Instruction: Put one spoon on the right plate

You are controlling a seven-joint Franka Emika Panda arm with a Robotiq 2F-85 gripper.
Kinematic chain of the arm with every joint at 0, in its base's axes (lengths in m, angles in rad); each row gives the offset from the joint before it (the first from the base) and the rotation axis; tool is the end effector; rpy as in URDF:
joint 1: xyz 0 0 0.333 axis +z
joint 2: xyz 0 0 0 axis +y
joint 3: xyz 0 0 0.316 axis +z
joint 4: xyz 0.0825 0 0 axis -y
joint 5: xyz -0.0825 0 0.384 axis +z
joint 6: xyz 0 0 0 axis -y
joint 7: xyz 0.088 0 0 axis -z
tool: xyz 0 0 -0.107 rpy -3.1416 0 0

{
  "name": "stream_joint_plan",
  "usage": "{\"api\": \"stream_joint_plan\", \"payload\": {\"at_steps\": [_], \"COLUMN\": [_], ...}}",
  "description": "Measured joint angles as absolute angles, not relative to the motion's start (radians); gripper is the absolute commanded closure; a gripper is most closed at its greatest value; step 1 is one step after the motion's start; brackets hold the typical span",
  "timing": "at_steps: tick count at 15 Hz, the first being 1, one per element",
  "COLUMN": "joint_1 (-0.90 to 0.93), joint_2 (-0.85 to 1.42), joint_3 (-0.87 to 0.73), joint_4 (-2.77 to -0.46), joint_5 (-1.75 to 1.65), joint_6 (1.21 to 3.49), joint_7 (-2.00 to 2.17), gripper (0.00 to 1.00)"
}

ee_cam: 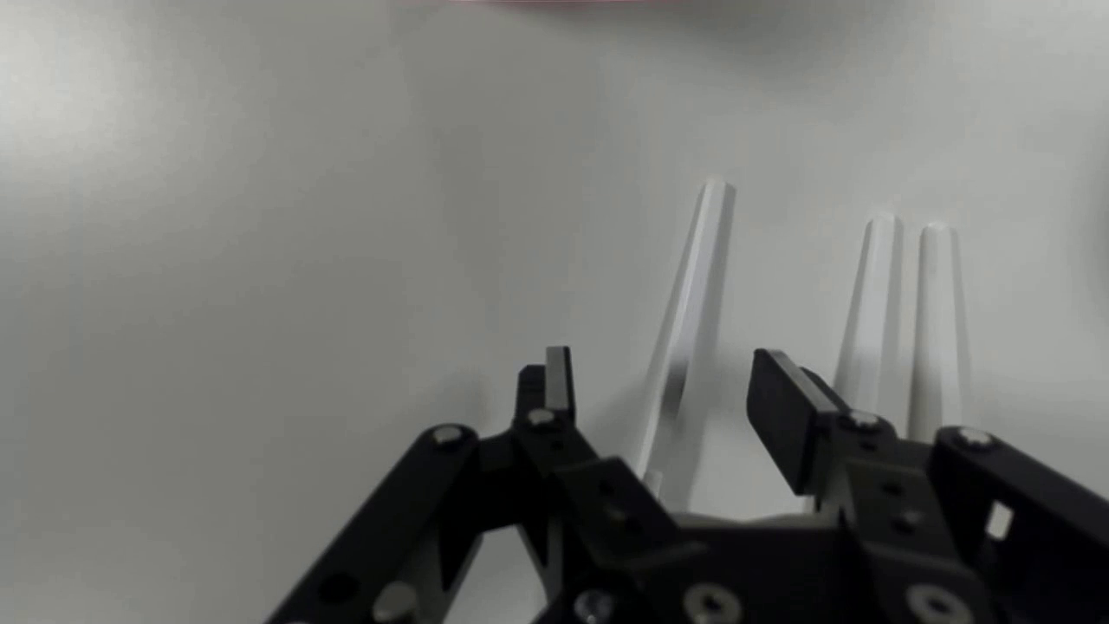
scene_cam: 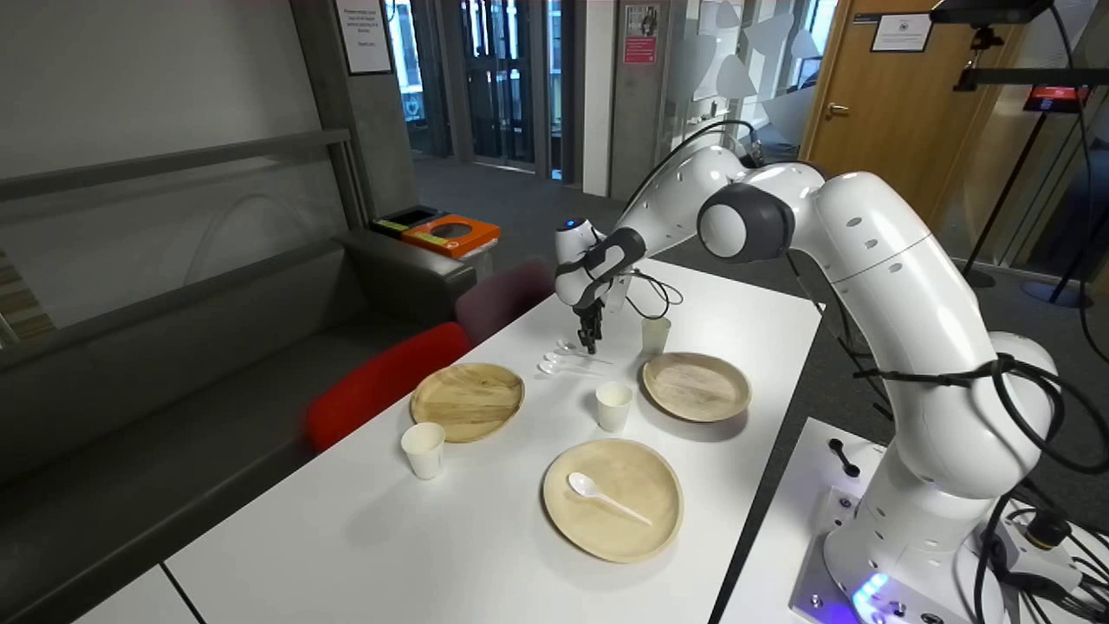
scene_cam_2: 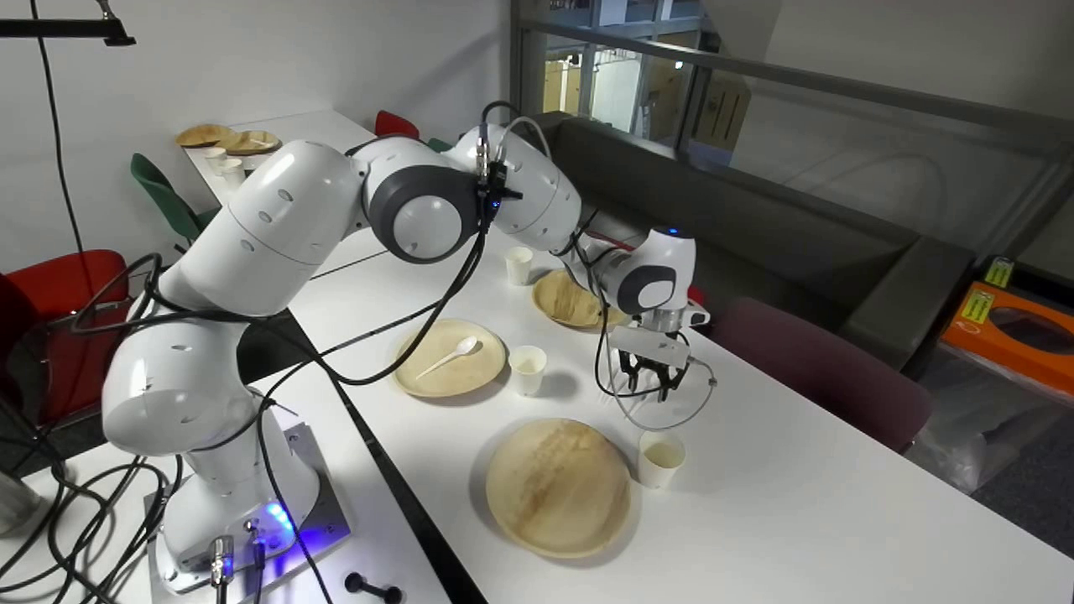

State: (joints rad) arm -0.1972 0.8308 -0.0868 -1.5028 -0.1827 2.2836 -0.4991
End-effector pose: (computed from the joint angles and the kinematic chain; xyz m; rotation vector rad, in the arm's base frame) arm 0.6800 -0.1930 0.1704 2.9208 0.5391 -0.1813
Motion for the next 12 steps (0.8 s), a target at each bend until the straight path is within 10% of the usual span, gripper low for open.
{"api": "stream_joint_plan", "payload": {"at_steps": [12], "joint_1": [-0.198], "joint_2": [0.852], "joint_3": [-0.085], "joint_4": [-1.501], "joint_5": [-0.183], "joint_6": [2.283], "joint_7": [-0.499], "gripper": [0.47]}}
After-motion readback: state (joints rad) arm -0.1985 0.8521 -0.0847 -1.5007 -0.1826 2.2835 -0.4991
